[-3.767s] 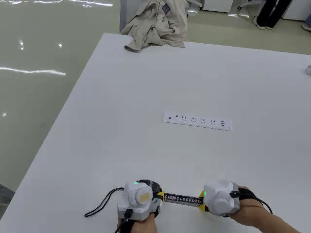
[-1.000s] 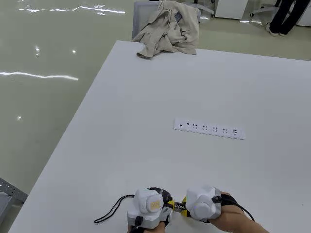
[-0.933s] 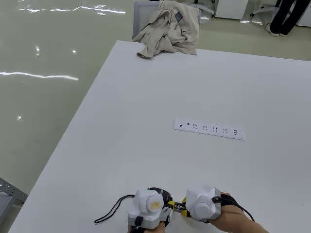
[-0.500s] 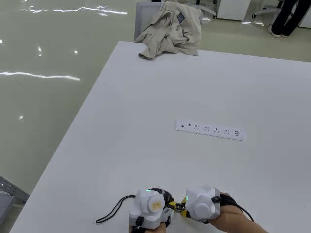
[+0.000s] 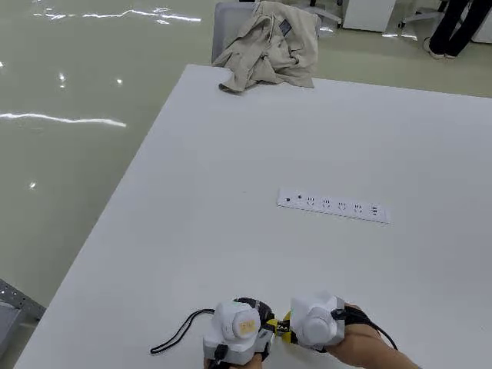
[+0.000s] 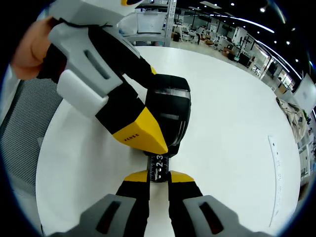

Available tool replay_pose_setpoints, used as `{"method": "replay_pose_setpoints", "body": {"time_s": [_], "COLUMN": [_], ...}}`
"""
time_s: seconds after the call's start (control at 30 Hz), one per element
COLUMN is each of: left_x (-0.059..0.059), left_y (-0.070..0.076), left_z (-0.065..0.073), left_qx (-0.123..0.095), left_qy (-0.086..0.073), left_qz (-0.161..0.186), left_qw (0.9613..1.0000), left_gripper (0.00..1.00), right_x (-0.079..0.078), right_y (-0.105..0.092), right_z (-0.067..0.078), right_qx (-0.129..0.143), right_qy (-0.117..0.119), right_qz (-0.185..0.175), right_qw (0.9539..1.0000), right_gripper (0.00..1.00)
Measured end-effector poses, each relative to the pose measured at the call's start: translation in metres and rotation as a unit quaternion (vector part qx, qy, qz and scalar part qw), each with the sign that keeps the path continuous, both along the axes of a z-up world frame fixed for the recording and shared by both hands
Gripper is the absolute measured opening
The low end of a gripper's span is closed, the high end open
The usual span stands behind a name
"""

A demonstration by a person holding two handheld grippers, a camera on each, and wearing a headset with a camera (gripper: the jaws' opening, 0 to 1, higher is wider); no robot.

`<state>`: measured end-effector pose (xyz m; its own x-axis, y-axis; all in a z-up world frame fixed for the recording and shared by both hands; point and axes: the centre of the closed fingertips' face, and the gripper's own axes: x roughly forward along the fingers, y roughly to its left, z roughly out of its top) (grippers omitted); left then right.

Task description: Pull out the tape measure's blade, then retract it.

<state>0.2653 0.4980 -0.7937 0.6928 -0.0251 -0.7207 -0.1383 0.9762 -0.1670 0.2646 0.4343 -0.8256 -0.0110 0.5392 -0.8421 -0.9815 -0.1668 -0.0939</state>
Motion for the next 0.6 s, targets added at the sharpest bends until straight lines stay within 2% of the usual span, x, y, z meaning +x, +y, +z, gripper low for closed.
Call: {"method": "replay_pose_setpoints", "body": {"time_s": [0.23,0.6], "left_x": [-0.0004,0.0007], "left_y": [0.0002,0.0007], "left_z": [0.0015,0.0009], "left_qx": [0.006,0.006], "left_qy": [-0.011,-0.010], "left_qz": [0.002,0.001], "left_qw": [0.9999,0.9999], "left_gripper": [0.56,0.56], "right_x": [0.0001,-0.0008], "right_y": [0.0027,0.0072], "right_z": [-0.0003,0.0016], "right_qx": [0.004,0.015], "right_qy": [0.004,0.009], "right_qz": [-0.003,-0.004], "right_qw": [1.0000,0.9998], "right_gripper": [0.13,0.13]}}
